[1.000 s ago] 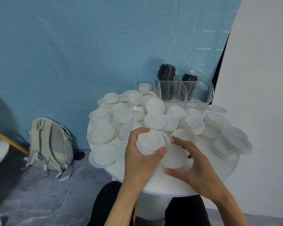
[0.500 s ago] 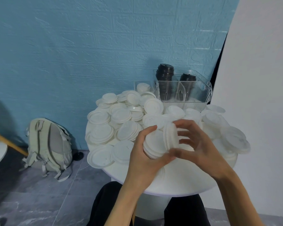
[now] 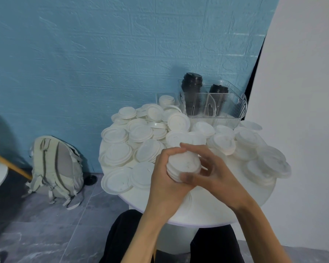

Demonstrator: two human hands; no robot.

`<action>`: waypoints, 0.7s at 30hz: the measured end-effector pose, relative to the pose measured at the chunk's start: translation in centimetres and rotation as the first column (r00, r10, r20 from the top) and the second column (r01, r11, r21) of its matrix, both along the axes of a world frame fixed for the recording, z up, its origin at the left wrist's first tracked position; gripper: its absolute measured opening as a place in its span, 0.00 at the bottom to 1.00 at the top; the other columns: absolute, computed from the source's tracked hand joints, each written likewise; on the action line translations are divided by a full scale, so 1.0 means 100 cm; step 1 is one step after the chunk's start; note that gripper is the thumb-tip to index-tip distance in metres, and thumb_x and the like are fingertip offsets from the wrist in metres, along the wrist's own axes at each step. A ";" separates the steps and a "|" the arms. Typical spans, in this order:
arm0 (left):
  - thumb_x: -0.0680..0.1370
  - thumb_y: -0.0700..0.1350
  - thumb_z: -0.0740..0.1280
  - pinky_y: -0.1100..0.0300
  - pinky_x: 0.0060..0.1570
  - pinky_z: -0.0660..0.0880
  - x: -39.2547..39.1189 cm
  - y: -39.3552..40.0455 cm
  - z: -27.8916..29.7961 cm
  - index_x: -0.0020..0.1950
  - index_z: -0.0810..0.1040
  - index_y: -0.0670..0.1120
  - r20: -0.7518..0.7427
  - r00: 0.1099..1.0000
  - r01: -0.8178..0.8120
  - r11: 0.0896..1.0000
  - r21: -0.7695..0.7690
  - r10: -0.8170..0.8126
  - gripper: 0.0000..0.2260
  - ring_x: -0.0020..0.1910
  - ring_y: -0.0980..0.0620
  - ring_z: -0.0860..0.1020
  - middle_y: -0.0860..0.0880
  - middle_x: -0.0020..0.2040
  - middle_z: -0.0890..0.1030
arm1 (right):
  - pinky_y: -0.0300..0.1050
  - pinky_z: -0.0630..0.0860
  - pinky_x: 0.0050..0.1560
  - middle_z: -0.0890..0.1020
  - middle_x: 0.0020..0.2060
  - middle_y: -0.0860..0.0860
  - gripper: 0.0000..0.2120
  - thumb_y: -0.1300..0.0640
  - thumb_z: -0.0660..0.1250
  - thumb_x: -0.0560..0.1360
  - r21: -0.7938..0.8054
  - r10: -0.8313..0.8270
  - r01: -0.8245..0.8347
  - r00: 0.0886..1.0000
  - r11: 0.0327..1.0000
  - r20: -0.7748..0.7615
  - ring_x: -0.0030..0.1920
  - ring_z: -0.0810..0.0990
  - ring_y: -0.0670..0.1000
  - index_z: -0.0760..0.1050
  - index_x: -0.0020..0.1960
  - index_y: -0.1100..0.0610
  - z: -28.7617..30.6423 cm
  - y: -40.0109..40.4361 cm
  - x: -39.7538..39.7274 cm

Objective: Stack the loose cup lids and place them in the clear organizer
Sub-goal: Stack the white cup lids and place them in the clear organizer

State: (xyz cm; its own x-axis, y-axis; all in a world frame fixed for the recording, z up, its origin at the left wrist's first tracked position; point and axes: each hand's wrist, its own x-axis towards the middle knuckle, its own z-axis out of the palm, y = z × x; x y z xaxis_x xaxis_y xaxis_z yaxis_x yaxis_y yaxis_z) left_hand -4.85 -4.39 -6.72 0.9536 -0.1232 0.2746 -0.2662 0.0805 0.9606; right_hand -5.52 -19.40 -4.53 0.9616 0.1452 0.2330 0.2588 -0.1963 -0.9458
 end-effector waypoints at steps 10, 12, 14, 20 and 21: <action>0.67 0.39 0.82 0.57 0.50 0.81 -0.003 0.010 0.004 0.57 0.75 0.51 -0.038 0.998 -0.047 0.997 -0.068 0.044 0.24 0.53 0.54 0.83 0.55 0.52 0.84 | 0.42 0.66 0.70 0.70 0.71 0.35 0.62 0.35 0.83 0.58 -0.181 -0.086 0.093 0.995 0.979 0.049 0.71 0.70 0.46 0.50 0.81 0.41 -0.031 0.001 -0.019; 0.69 0.33 0.80 0.62 0.48 0.79 -0.004 0.011 0.006 0.57 0.75 0.49 -0.028 0.998 -0.062 0.995 -0.079 0.060 0.23 0.50 0.58 0.83 0.59 0.49 0.83 | 0.38 0.65 0.67 0.67 0.67 0.28 0.64 0.33 0.83 0.55 -0.293 -0.156 0.169 0.985 0.941 0.068 0.68 0.68 0.41 0.48 0.80 0.36 -0.037 0.006 -0.025; 0.69 0.32 0.79 0.63 0.48 0.78 -0.003 0.012 0.006 0.56 0.75 0.50 -0.020 0.996 -0.082 0.993 -0.081 0.081 0.23 0.51 0.57 0.82 0.59 0.50 0.82 | 0.35 0.63 0.64 0.65 0.62 0.25 0.60 0.32 0.82 0.55 -0.390 -0.191 0.209 0.978 0.897 0.084 0.65 0.64 0.36 0.52 0.78 0.35 -0.038 0.011 -0.030; 0.68 0.37 0.81 0.58 0.50 0.79 -0.001 0.014 0.001 0.55 0.76 0.55 -0.033 0.991 -0.131 0.985 -0.115 0.128 0.24 0.53 0.54 0.81 0.56 0.51 0.82 | 0.36 0.58 0.63 0.64 0.60 0.30 0.46 0.18 0.69 0.57 -0.602 -0.200 0.292 0.955 0.743 0.217 0.66 0.61 0.40 0.65 0.68 0.37 -0.041 0.012 -0.032; 0.67 0.39 0.81 0.56 0.51 0.80 -0.001 0.015 0.001 0.55 0.76 0.55 -0.037 0.990 -0.138 0.982 -0.128 0.134 0.24 0.53 0.52 0.82 0.54 0.52 0.82 | 0.36 0.57 0.63 0.63 0.61 0.30 0.45 0.17 0.67 0.57 -0.624 -0.196 0.281 0.959 0.729 0.203 0.65 0.60 0.40 0.67 0.67 0.37 -0.041 0.012 -0.032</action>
